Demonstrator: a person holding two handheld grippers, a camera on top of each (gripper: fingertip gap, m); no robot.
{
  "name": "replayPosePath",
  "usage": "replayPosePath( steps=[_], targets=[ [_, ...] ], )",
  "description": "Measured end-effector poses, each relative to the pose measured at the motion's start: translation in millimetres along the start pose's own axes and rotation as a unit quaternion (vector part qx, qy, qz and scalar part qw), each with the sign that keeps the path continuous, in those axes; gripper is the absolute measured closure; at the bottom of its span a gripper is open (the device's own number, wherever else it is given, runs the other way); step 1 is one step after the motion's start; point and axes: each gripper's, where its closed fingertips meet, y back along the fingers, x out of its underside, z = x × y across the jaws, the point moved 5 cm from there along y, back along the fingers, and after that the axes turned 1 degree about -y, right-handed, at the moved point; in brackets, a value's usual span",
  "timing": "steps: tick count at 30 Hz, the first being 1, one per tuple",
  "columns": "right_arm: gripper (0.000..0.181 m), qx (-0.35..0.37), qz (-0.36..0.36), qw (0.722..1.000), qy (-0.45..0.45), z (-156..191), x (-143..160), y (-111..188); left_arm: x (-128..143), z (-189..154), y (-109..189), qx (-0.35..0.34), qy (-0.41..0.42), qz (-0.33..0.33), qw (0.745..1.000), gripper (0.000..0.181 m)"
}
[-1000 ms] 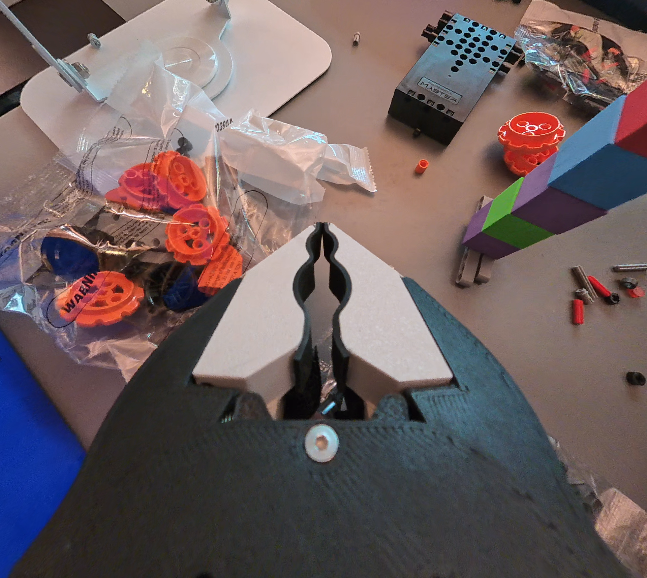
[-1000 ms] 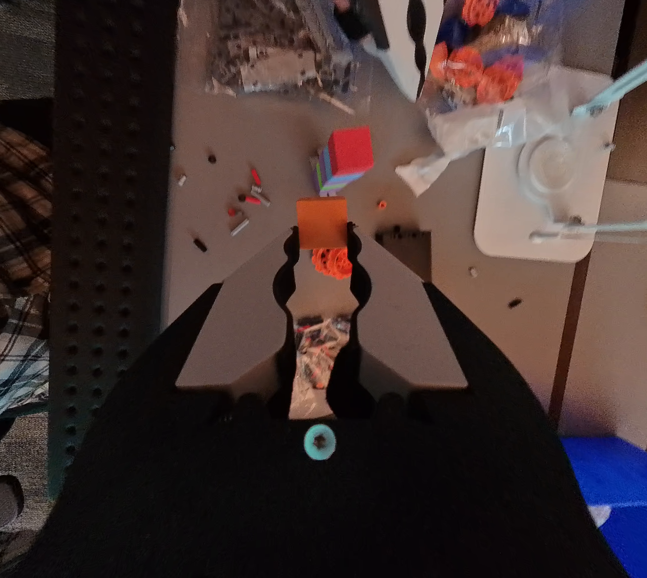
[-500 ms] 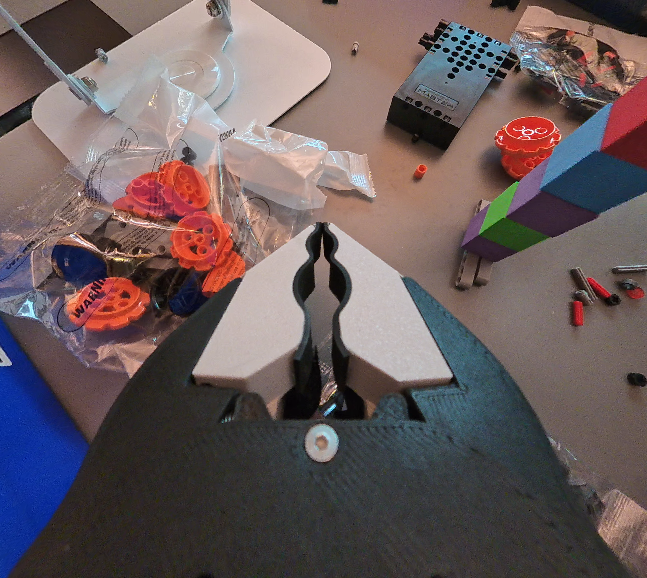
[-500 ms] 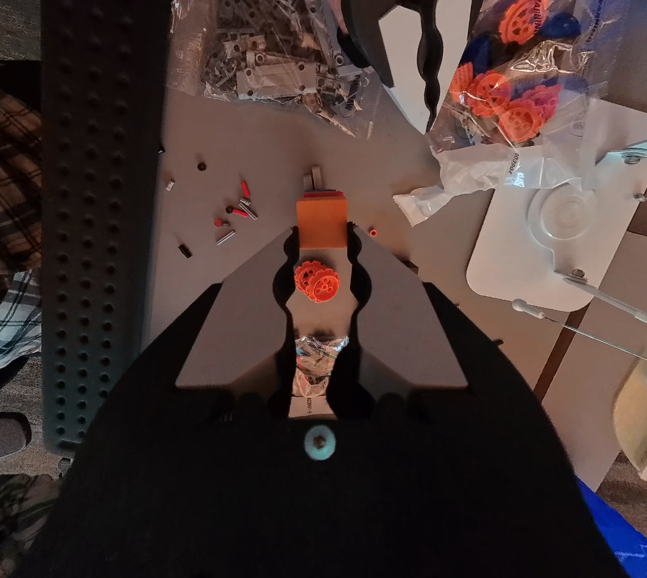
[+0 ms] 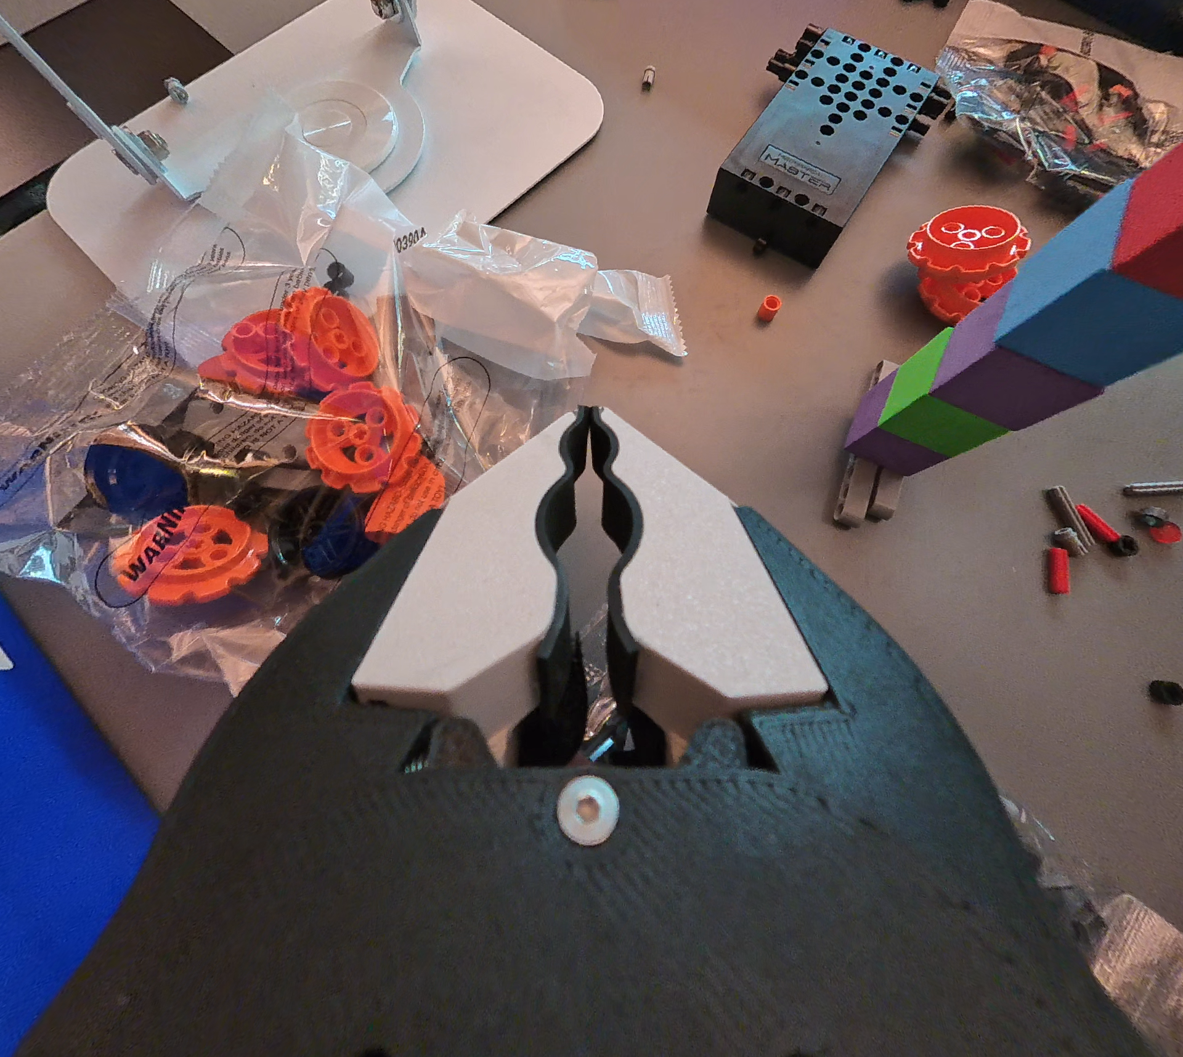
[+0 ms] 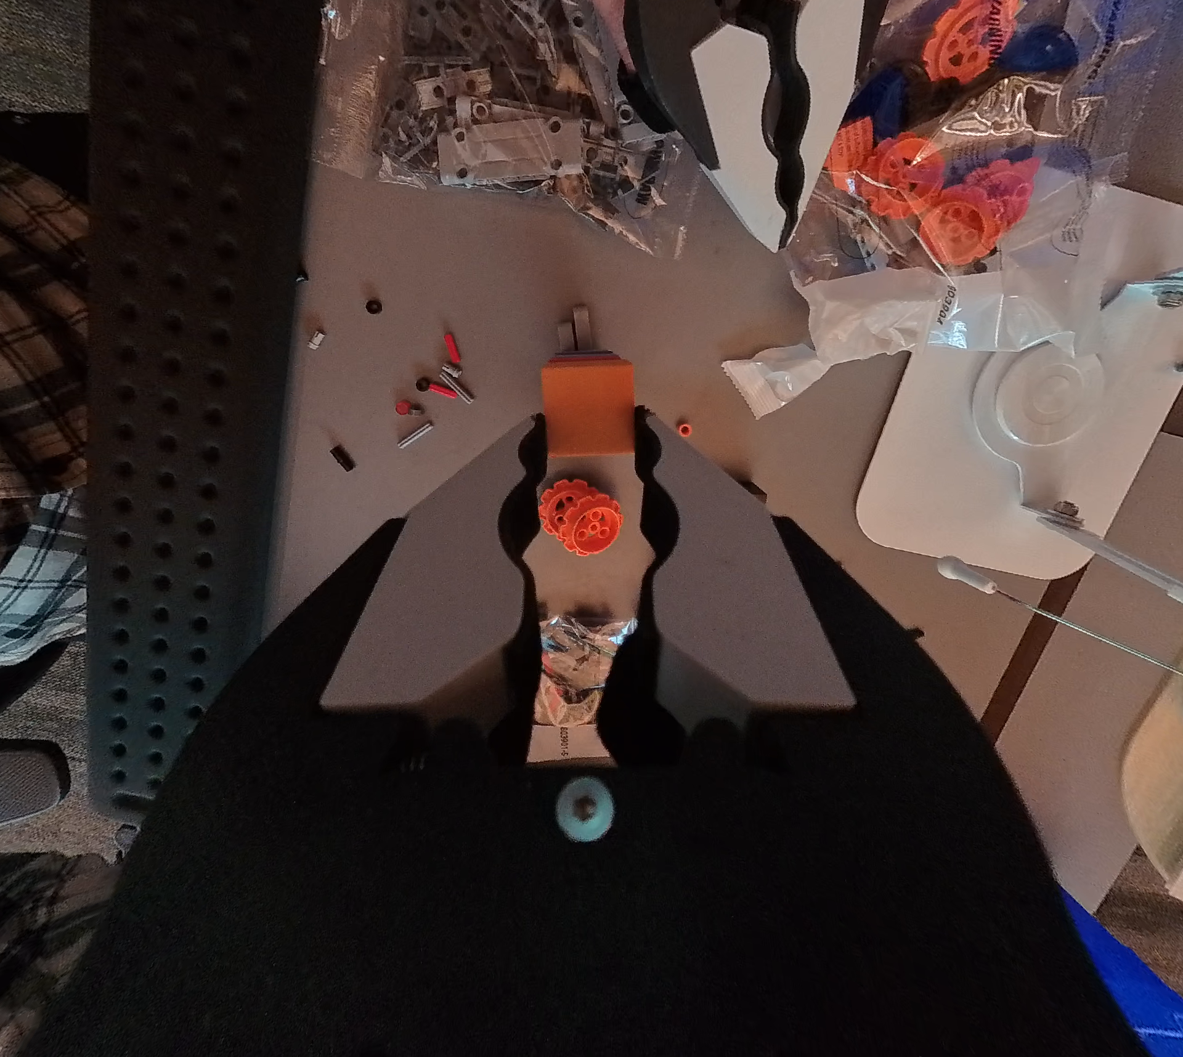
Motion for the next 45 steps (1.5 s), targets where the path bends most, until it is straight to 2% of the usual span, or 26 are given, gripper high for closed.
replayPosePath(
  steps=[7,11,16,19,24,28,31,35,37,45],
  targets=[
    [0.154,0.001,0.004,1.0,-0.002,-1,0,-2,0,0,0,0.002,0.001,0.001,1.0,0.181],
    [0.145,0.004,0.005,1.0,-0.006,-1,2,-1,1,-1,0,0.003,0.0,0.002,1.0,0.181],
    [0.138,0.05,-0.031,0.998,-0.028,-4,13,30,1,-1,1,0.002,-0.001,0.001,1.0,0.181],
    [0.139,0.094,-0.056,0.992,-0.065,-5,45,62,0,0,3,0.001,0.001,-0.004,1.0,0.181],
    [0.138,0.17,-0.021,0.968,-0.184,-8,155,93,-2,-2,2,0.001,-0.003,-0.003,1.0,0.181],
    [0.137,0.17,0.012,0.95,-0.261,5,242,87,-1,-3,0,0.001,-0.004,0.002,1.0,0.181],
    [0.135,0.161,0.047,0.951,-0.261,13,288,67,0,-2,-1,0.0,-0.002,0.005,1.0,0.181],
    [0.132,0.119,0.043,0.965,-0.23,19,318,45,1,-2,-2,-0.001,-0.005,0.007,1.0,0.181],
    [0.134,0.1,0.024,0.97,-0.218,20,320,44,1,-2,-3,0.0,-0.006,0.008,1.0,0.181],
    [0.139,0.049,0.031,0.979,-0.196,28,322,46,3,-4,-6,0.005,-0.013,0.015,1.0,0.181]
  ],
)
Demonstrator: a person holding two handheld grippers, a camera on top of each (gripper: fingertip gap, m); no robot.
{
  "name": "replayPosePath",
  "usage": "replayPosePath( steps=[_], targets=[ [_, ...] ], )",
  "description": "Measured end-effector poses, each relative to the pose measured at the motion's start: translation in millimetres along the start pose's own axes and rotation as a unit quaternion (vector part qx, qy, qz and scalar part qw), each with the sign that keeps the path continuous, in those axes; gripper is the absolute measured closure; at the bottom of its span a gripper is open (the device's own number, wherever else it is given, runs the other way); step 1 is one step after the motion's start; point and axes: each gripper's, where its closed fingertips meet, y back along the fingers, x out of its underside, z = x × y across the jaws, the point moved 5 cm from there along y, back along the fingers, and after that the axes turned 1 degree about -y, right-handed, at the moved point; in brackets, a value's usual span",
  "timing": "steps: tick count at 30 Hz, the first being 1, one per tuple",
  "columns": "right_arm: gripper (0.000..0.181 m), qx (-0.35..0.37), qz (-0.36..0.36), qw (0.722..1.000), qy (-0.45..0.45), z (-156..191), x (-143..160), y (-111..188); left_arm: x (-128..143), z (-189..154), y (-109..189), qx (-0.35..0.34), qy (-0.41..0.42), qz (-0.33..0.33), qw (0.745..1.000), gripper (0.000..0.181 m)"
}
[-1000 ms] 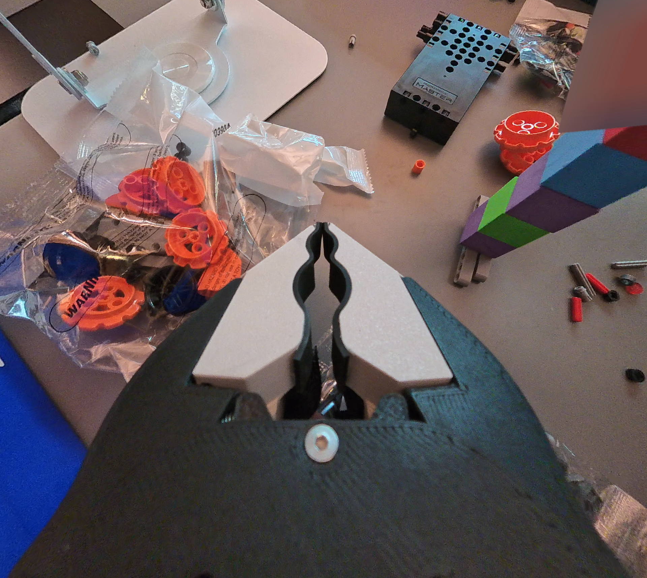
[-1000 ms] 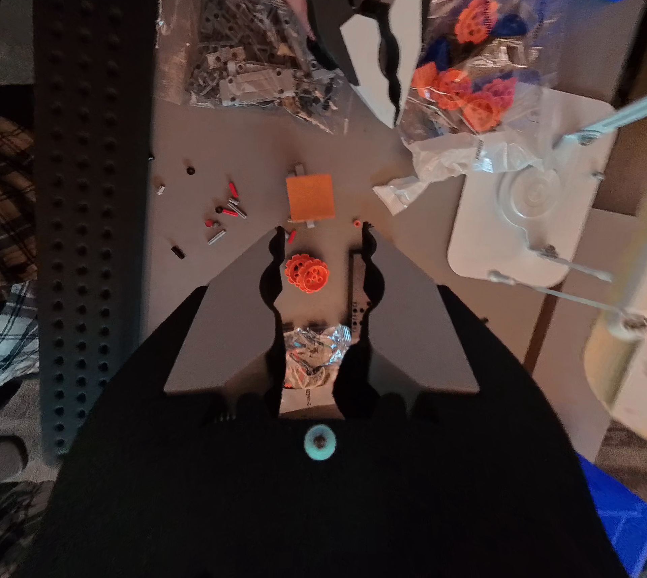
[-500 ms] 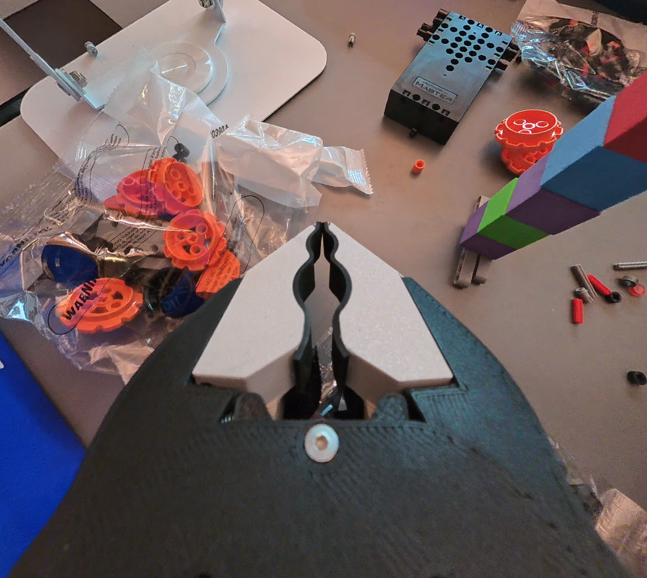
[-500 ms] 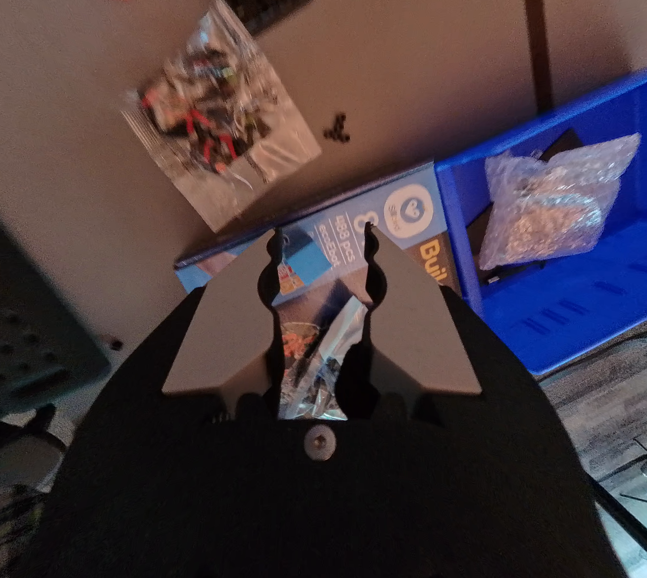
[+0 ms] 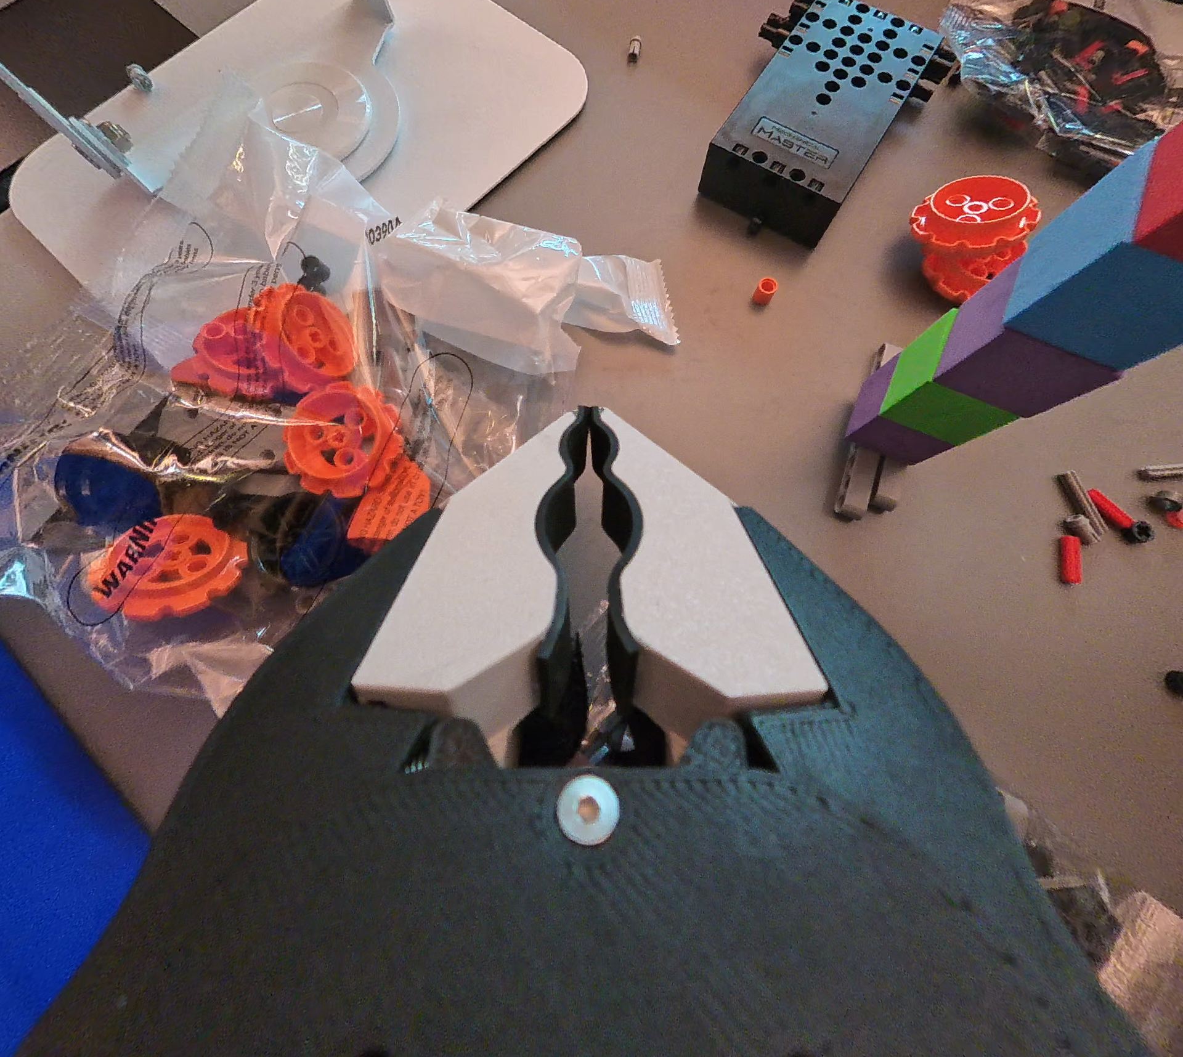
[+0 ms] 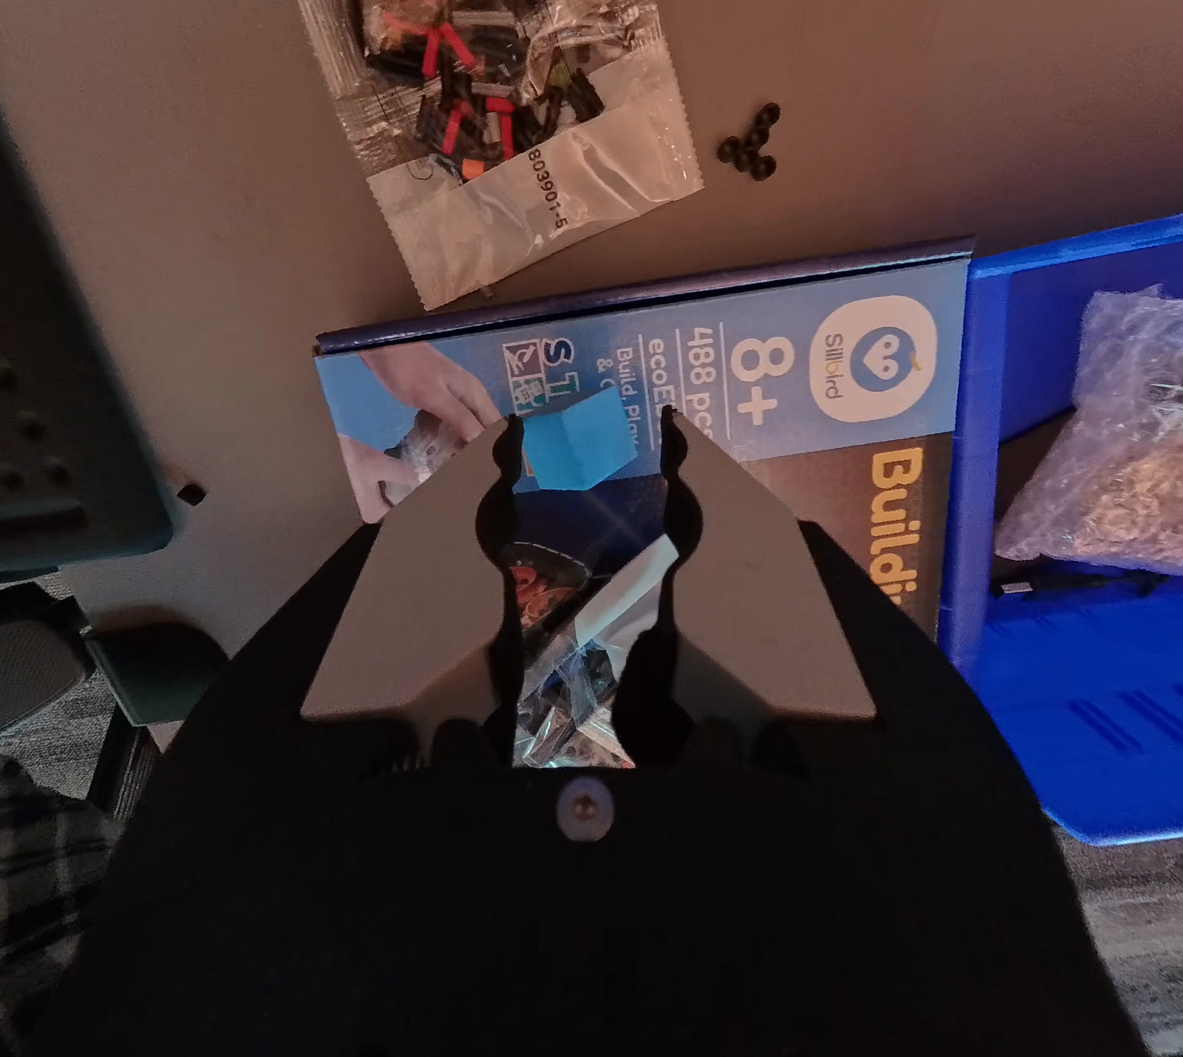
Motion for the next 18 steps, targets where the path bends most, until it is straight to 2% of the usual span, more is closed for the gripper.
replayPosePath(
  steps=[8,13,16,18],
  targets=[
    [0.144,-0.033,0.022,0.999,-0.015,8,11,-13,0,-1,0,0.002,-0.001,0.0,1.0,0.181],
    [0.144,-0.036,0.004,0.999,-0.019,9,15,-7,0,-1,0,0.002,-0.002,0.001,1.0,0.181],
    [0.156,-0.036,0.01,0.999,-0.012,10,17,-10,0,0,0,0.001,-0.001,0.0,1.0,0.181],
    [0.157,-0.022,0.003,1.0,-0.01,9,14,-8,0,0,0,-0.001,-0.001,-0.001,1.0,0.181]
  ],
)
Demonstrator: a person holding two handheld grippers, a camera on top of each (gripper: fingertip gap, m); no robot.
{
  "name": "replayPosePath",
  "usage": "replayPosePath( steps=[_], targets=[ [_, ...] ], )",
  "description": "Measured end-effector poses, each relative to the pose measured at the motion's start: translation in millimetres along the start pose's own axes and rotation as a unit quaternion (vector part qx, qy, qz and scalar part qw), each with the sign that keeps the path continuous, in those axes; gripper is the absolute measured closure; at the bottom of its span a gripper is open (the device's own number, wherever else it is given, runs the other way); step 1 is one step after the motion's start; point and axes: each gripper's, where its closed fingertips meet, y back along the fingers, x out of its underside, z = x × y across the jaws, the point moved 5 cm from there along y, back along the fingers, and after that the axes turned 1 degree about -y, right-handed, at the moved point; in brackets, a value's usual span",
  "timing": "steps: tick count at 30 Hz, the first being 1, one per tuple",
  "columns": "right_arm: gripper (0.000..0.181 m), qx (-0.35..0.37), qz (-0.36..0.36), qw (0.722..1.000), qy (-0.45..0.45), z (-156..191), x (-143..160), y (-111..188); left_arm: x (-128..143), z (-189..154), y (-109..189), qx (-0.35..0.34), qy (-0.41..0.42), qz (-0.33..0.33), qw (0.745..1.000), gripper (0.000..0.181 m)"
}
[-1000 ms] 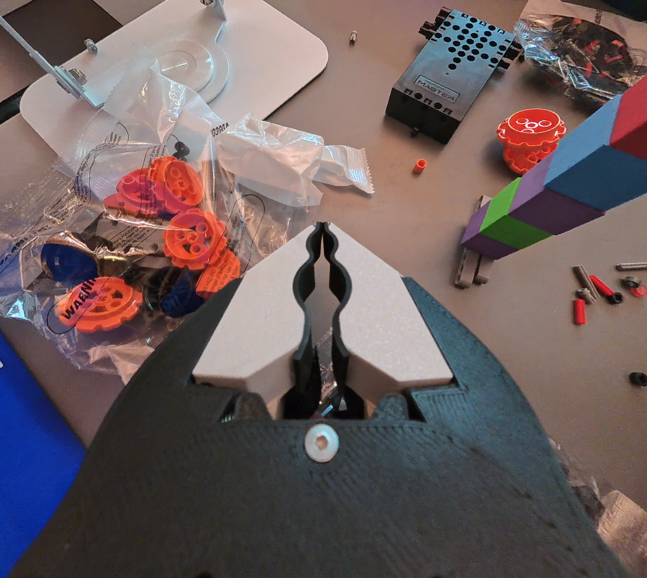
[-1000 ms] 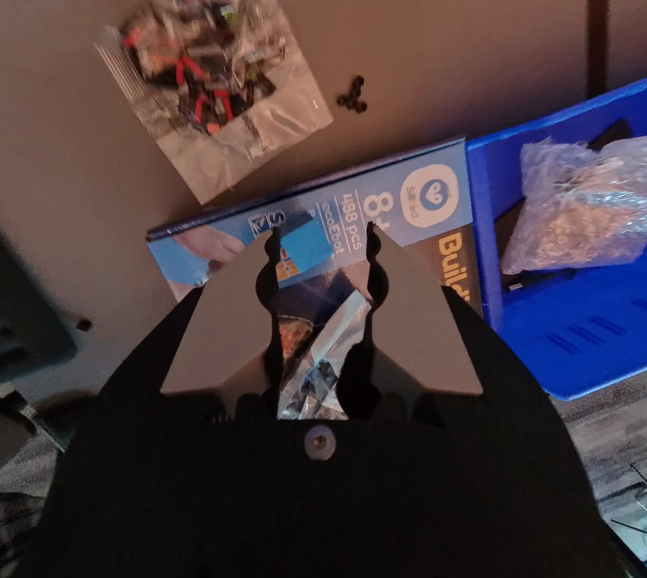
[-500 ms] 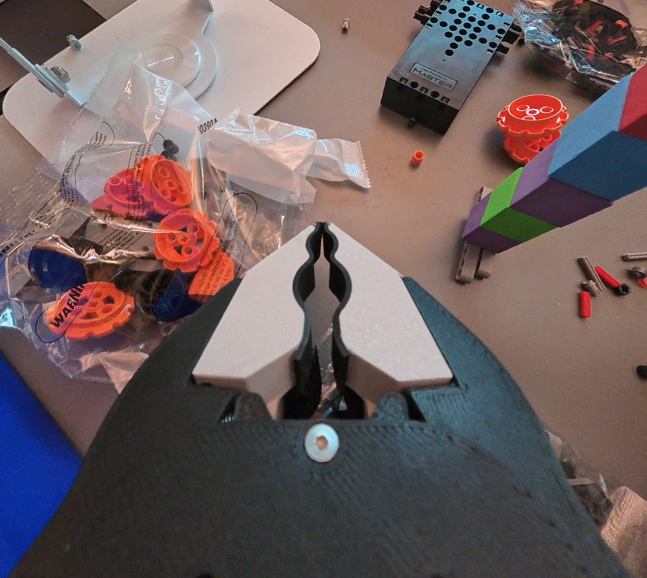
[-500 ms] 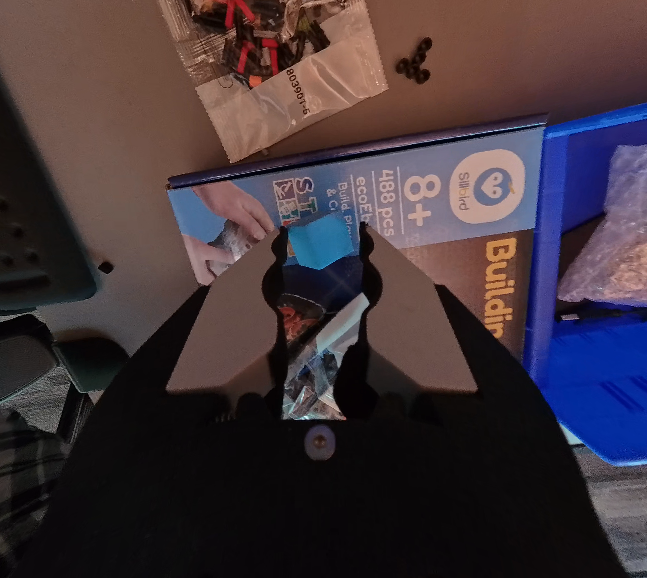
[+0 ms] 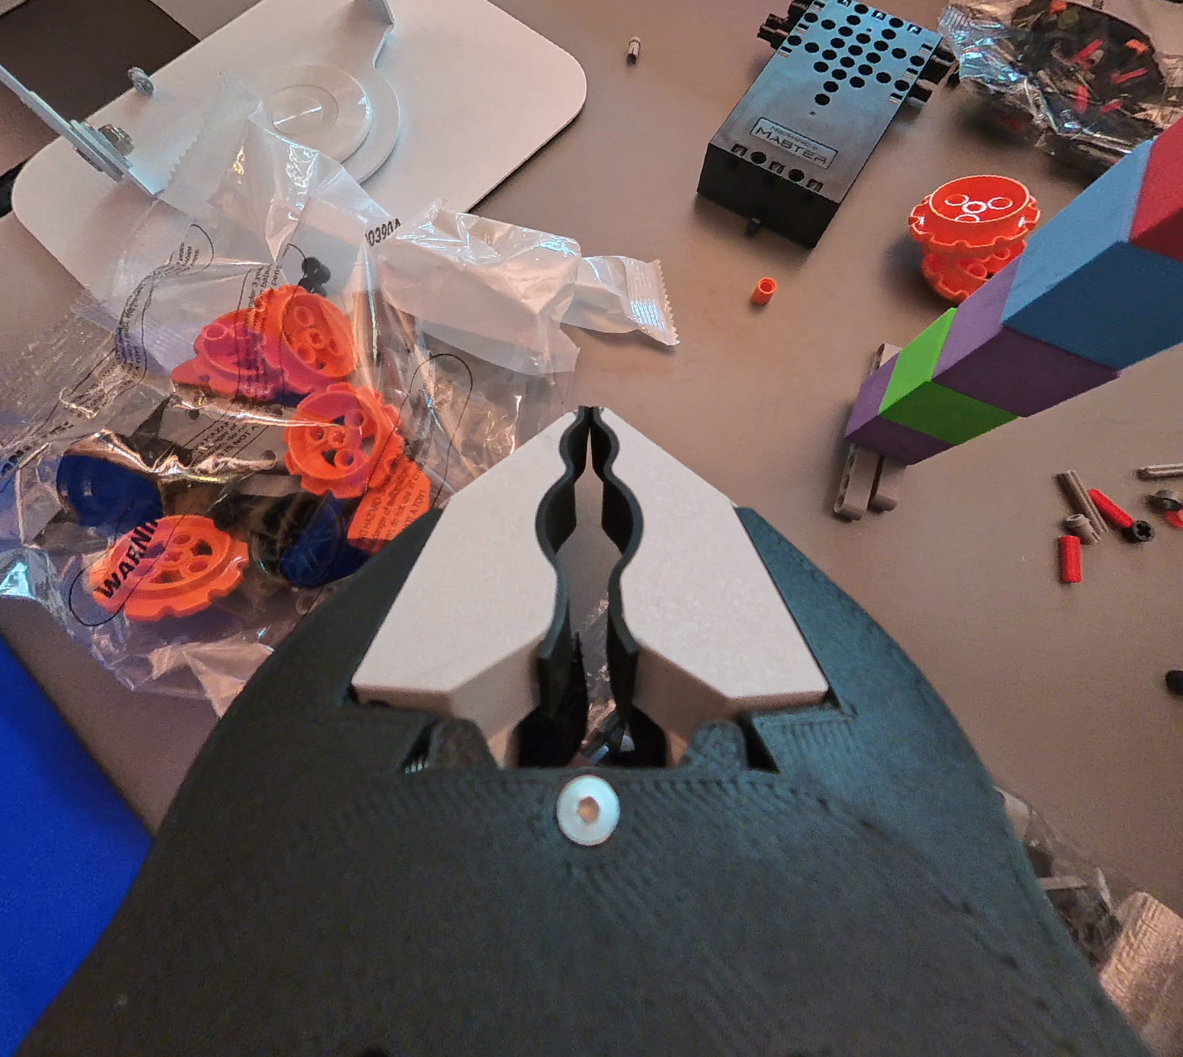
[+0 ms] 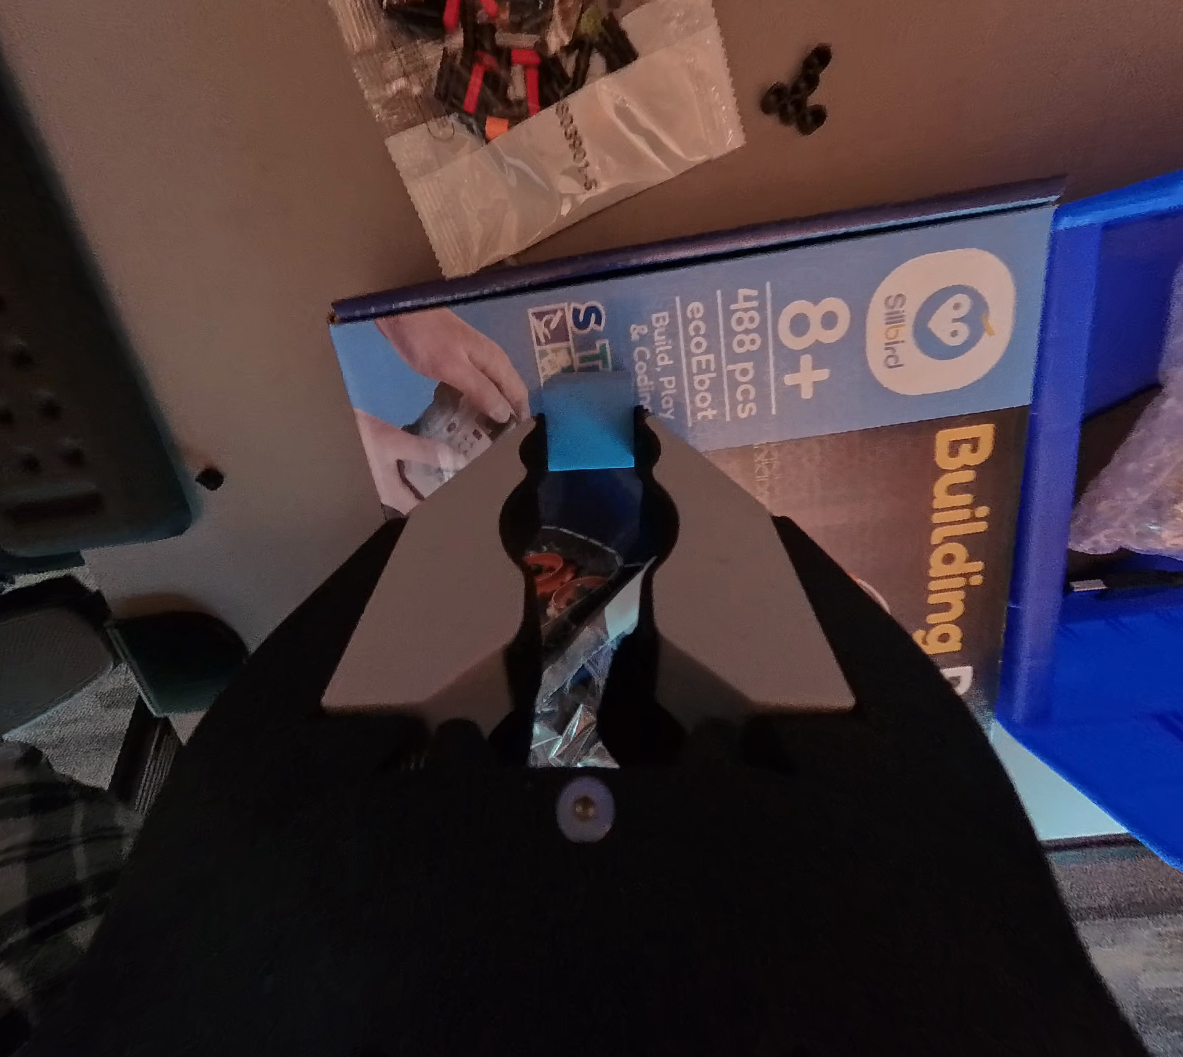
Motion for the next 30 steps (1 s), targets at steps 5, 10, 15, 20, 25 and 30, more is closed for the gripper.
replayPosePath(
  steps=[5,10,15,20,25,30],
  targets=[
    [0.156,0.047,-0.048,0.998,0.017,7,-40,16,-1,2,1,-0.002,0.003,-0.009,1.0,0.181],
    [0.156,0.046,-0.107,0.991,0.057,42,-124,26,-1,5,1,-0.004,0.007,-0.014,1.0,0.181],
    [0.156,0.029,-0.134,0.986,0.099,74,-216,35,0,5,3,-0.005,0.009,-0.019,1.0,0.181],
    [0.157,0.027,-0.115,0.982,0.145,94,-285,30,-1,6,7,-0.005,0.011,-0.027,1.0,0.181],
    [0.157,0.026,-0.086,0.983,0.16,97,-319,20,-4,6,10,-0.004,0.011,-0.036,0.999,0.181],
    [0.157,0.02,-0.068,0.981,0.181,104,-330,13,-5,5,10,-0.002,0.01,-0.036,0.999,0.181]
  ],
)
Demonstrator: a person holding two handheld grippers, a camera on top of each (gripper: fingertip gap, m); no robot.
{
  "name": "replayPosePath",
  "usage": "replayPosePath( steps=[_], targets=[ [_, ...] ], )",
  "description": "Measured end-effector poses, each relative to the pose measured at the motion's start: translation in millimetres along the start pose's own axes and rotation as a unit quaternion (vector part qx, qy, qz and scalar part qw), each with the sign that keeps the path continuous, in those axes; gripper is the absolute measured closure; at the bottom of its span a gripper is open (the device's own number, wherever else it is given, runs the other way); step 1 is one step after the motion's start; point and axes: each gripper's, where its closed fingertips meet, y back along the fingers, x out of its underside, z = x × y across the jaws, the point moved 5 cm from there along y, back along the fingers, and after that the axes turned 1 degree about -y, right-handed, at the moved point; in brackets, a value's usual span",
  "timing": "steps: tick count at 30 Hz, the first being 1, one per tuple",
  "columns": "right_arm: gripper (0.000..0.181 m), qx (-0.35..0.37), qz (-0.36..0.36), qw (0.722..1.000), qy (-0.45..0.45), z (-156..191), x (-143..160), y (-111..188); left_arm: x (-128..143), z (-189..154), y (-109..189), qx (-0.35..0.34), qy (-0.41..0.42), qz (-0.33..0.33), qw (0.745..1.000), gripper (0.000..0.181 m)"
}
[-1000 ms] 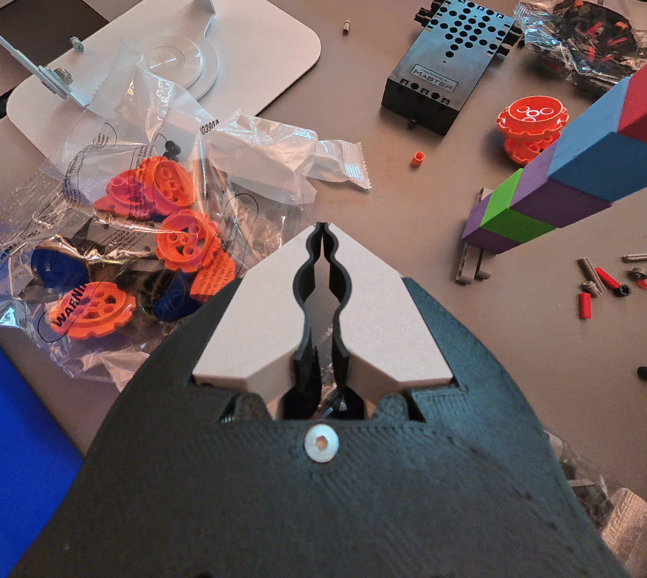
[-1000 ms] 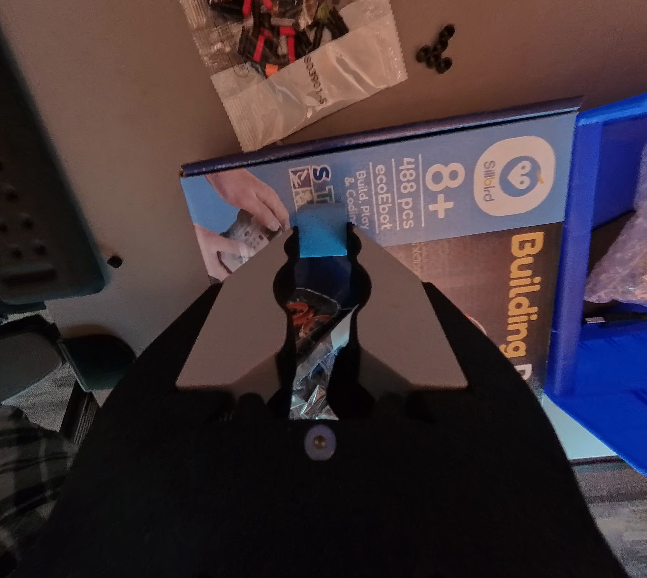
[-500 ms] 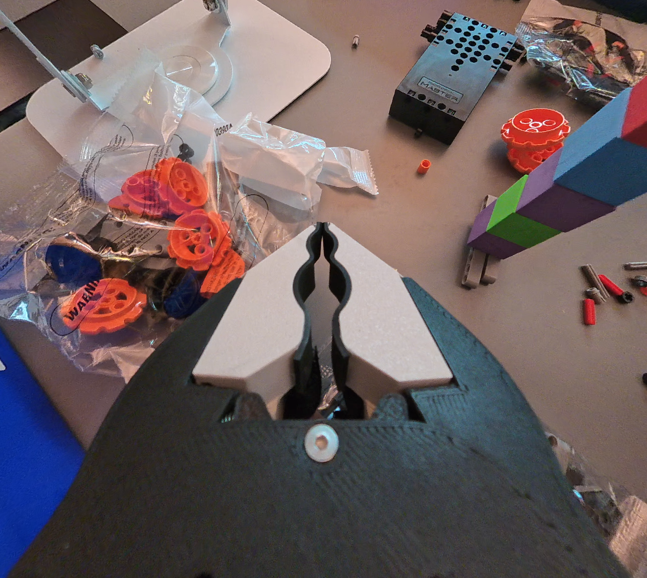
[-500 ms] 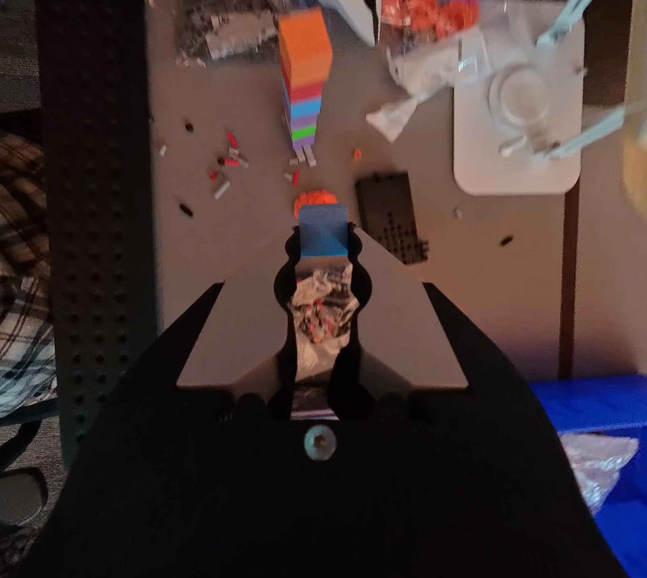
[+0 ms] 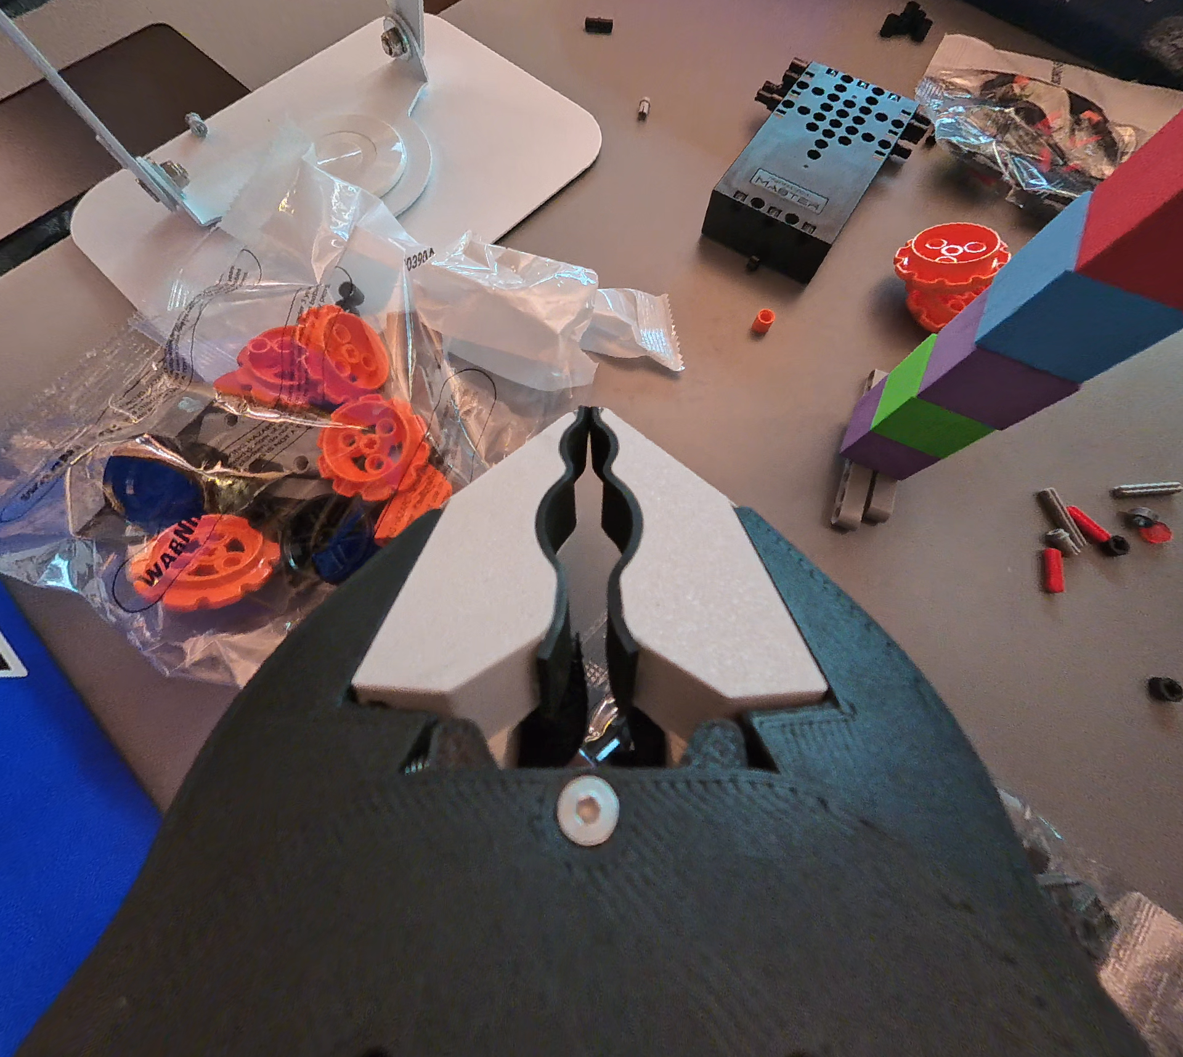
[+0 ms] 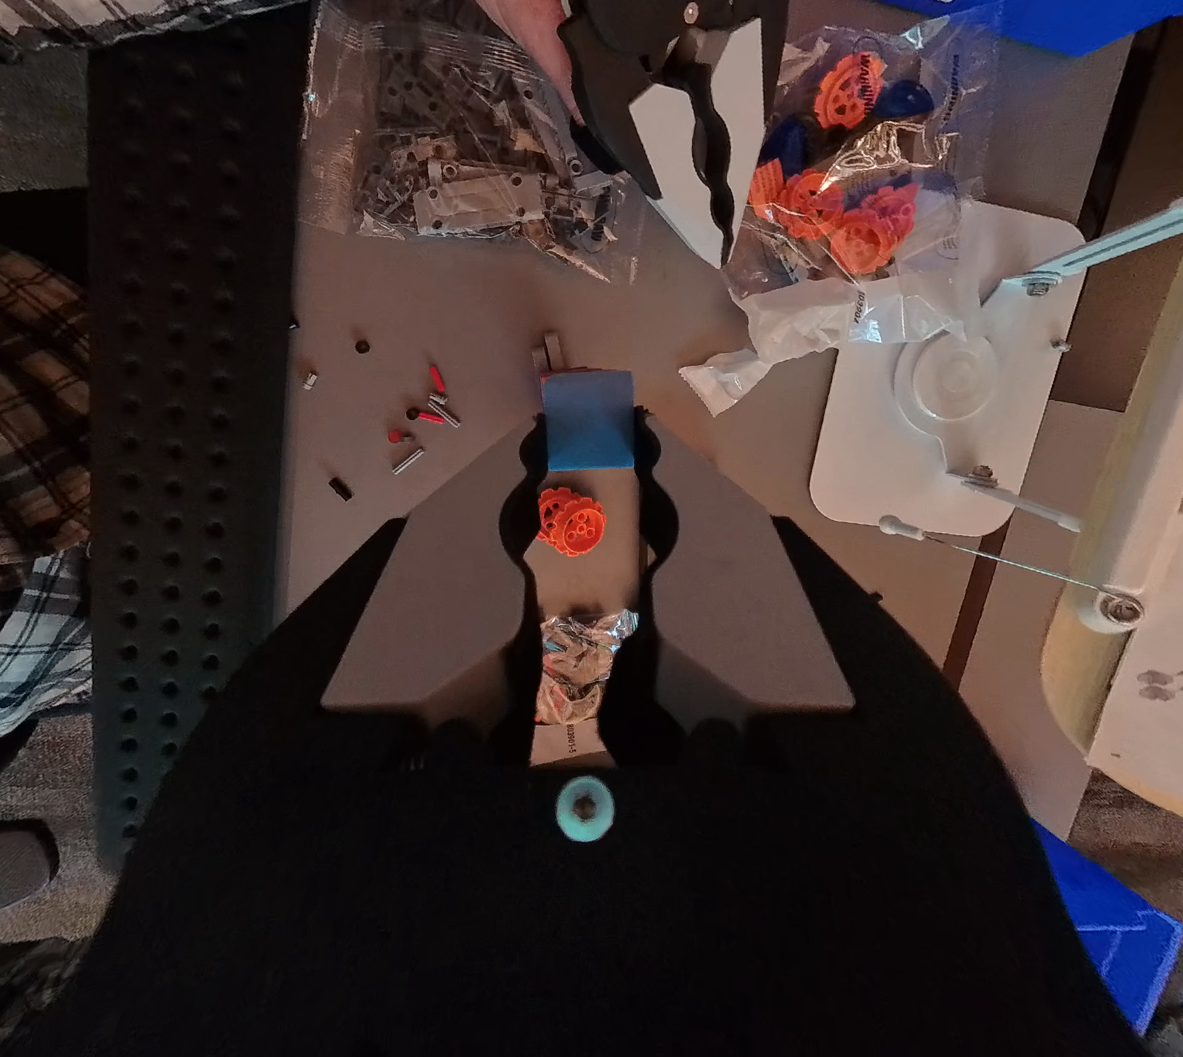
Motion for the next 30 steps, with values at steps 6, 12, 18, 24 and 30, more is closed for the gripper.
replayPosePath(
  steps=[6,12,18,24,30],
  targets=[
    [0.156,-0.011,0.02,1.0,0.011,1.6,-0.7,-6.1,-0.8,-0.3,0.8,0.0,0.0,-0.001,1.0,0.181],
    [0.156,-0.018,0.024,0.999,0.019,0.1,1.9,-8.7,-0.5,-0.5,0.1,0.001,-0.001,0.001,1.0,0.181],
    [0.156,-0.024,0.025,0.999,0.03,-0.3,2.0,-8.9,-0.2,-0.2,0.0,0.001,0.0,0.001,1.0,0.181],
    [0.156,-0.028,0.026,0.999,0.034,-1.2,2.3,-9.2,0.1,-0.3,-0.5,0.001,-0.001,0.003,1.0,0.181],
    [0.155,-0.036,0.027,0.998,0.034,-1.0,2.2,-10.8,0.2,-0.3,-0.3,0.001,-0.001,0.003,1.0,0.181]
  ],
)
